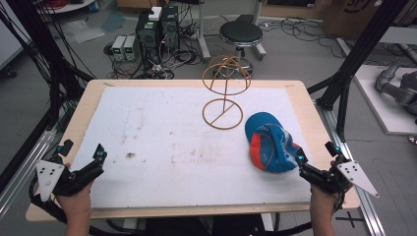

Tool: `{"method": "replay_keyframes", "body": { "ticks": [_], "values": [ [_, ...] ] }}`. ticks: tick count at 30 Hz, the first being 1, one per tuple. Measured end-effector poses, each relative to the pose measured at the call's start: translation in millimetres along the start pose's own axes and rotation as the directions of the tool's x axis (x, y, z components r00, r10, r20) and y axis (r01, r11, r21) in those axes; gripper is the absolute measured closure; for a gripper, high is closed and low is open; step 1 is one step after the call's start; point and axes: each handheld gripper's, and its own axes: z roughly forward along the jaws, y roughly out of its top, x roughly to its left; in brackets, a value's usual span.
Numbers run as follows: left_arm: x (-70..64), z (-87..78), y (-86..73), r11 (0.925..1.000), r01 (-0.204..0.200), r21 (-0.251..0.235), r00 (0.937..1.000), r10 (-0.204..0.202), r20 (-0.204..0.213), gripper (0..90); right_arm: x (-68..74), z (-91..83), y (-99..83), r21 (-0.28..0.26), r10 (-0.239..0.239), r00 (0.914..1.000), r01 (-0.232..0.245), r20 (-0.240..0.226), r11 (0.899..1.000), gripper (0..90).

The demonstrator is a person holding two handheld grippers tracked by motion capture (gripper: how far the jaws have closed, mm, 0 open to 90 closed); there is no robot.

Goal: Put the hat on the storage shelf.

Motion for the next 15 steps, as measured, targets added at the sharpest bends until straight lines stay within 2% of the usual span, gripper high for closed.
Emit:
{"method": "replay_keyframes", "body": {
  "ticks": [4, 9, 15],
  "values": [
    [-0.5, 0.0, 0.2, 1.0, -0.002, -0.005, 1.0, 0.002, 0.003, 11.3, 0.3, -0.1, 3.0, -0.009, 0.01, 0.9999, -0.011, -0.012, 1.0, 1.5],
    [0.0, 0.2, 0.4, 1.0, -0.002, -0.004, 1.0, 0.002, 0.001, 11.3, 4.2, 0.0, 6.2, -0.017, -0.002, 0.9999, 0.001, -0.014, 1.0, 1.5],
    [-0.6, 0.5, 0.2, 1.0, -0.006, -0.002, 1.0, 0.006, 0.003, 11.3, 11.1, 4.1, 8.5, 0.0, -0.003, 0.999, 0.003, -0.046, 1.0, 1.6]
  ]
}}
